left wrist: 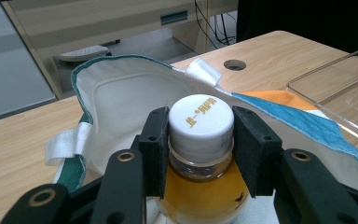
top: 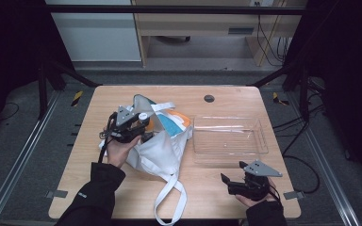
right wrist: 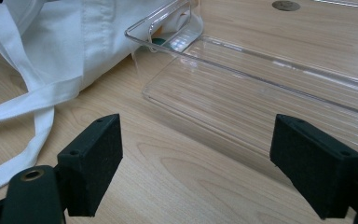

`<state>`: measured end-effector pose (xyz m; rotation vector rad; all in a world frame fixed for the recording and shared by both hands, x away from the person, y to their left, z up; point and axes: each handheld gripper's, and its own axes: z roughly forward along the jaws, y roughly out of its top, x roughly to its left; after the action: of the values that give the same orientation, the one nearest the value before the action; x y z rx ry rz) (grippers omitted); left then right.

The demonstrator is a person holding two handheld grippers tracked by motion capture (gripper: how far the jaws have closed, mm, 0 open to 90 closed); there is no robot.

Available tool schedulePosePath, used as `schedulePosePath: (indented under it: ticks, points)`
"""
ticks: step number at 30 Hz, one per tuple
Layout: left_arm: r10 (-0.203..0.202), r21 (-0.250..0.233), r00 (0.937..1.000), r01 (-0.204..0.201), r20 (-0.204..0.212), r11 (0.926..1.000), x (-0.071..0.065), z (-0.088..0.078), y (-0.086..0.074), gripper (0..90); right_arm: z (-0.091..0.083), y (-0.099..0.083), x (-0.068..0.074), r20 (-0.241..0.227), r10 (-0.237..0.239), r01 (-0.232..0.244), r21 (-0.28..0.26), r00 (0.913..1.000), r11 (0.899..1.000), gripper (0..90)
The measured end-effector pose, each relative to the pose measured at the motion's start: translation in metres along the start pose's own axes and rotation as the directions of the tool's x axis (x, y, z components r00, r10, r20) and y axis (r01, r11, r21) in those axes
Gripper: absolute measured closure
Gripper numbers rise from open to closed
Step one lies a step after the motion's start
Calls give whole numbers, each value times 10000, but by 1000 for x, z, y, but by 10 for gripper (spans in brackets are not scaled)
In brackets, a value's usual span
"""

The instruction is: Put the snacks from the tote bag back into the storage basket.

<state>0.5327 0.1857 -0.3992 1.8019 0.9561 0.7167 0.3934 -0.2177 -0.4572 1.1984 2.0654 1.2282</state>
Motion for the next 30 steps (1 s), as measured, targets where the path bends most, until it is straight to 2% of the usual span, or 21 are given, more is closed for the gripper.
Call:
schedulePosePath:
  ticks: [19, 30]
  points:
    - [-128, 129, 9998, 130, -154, 9998, -1, -3, 2, 586, 1, 0, 0, -27, -58, 58, 31, 10000, 10000, 173]
    - [-274, -402, 9992, 262, -301, 9988, 2, -20, 16, 587, 1, 0, 0, -47, -70, 70, 26, 10000, 10000, 173]
